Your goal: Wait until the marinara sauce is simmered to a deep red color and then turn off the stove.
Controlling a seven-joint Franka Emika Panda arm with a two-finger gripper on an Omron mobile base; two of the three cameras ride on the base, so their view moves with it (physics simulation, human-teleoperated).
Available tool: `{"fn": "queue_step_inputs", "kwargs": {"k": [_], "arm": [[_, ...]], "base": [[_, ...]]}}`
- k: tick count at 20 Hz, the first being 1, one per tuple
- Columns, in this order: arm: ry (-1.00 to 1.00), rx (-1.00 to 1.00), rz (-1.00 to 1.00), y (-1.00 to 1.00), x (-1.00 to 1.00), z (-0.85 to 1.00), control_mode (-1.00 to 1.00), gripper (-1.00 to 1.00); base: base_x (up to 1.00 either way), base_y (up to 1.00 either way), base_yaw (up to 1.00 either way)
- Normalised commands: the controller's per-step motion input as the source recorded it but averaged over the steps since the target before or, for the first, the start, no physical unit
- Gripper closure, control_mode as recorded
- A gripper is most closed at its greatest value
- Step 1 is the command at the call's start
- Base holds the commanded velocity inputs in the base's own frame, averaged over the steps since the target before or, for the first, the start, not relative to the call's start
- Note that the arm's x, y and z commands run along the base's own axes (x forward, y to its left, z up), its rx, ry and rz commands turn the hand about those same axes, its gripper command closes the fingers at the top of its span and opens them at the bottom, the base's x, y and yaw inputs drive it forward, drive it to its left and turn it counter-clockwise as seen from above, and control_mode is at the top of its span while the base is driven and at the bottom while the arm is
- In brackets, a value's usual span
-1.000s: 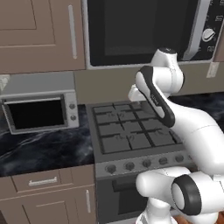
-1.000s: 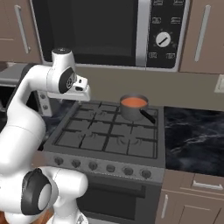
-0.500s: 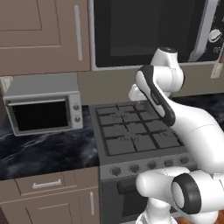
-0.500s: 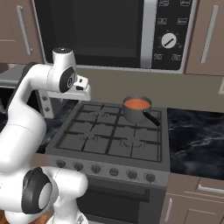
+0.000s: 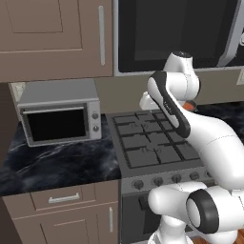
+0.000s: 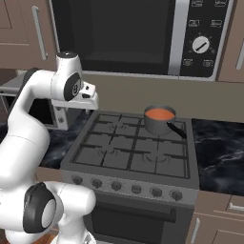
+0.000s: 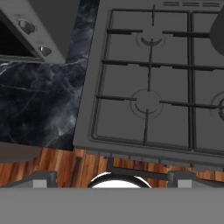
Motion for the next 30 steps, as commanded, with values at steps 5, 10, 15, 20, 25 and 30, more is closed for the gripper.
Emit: {"fn": "queue_step_inputs", "kwargs": {"k": [5, 10, 15, 20, 25, 30], "arm": [[0.0, 0.0, 0.0, 0.0, 0.0, 0.0, 1.0, -1.0], [0.0, 0.0, 0.0, 0.0, 0.0, 0.0, 1.0, -1.0], [0.0, 0.0, 0.0, 0.0, 0.0, 0.0, 1.0, -1.0], [0.0, 0.0, 0.0, 0.0, 0.0, 0.0, 1.0, -1.0], [0.0, 0.0, 0.0, 0.0, 0.0, 0.0, 1.0, -1.0], [0.0, 0.0, 0.0, -0.01, 0.0, 0.0, -1.0, -1.0]], "base": [[0.0, 0.0, 0.0], [0.0, 0.0, 0.0], [0.0, 0.0, 0.0], [0.0, 0.0, 0.0], [0.0, 0.0, 0.0], [0.0, 0.0, 0.0]]}}
